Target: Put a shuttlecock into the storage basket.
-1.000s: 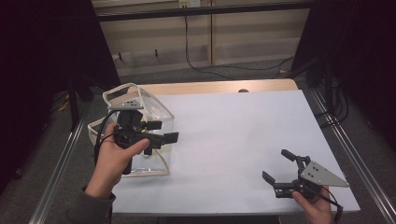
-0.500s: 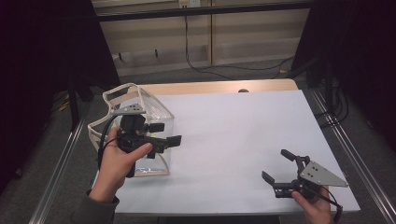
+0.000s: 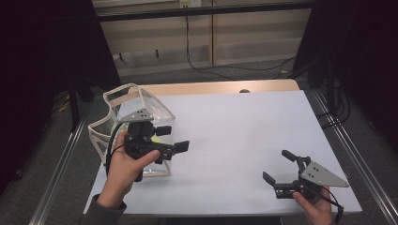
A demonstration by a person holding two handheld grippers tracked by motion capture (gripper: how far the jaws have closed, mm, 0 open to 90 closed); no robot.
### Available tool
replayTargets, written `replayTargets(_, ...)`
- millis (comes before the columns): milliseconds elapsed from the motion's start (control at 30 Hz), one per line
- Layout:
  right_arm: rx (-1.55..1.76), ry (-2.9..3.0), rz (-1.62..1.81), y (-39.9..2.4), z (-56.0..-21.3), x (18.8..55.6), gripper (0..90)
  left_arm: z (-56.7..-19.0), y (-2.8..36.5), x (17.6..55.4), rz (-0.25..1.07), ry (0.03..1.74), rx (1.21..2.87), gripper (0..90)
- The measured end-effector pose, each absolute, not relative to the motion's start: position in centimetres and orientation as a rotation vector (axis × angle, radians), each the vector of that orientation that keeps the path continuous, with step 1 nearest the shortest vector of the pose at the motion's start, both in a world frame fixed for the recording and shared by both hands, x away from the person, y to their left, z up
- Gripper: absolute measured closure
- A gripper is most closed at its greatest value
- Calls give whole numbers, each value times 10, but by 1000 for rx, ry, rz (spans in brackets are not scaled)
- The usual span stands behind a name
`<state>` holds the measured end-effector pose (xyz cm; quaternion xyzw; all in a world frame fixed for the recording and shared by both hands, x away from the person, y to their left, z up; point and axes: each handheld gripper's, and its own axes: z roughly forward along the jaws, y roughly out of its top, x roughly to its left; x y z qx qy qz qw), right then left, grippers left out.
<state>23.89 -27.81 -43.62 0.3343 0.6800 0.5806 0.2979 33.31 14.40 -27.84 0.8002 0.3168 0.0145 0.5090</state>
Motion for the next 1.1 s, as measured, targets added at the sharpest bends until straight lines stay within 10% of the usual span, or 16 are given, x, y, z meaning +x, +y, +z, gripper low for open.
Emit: replayTargets(1100,891,1800,1540,-281,-436,237,31,-328,139,316,22,701,1922,92)
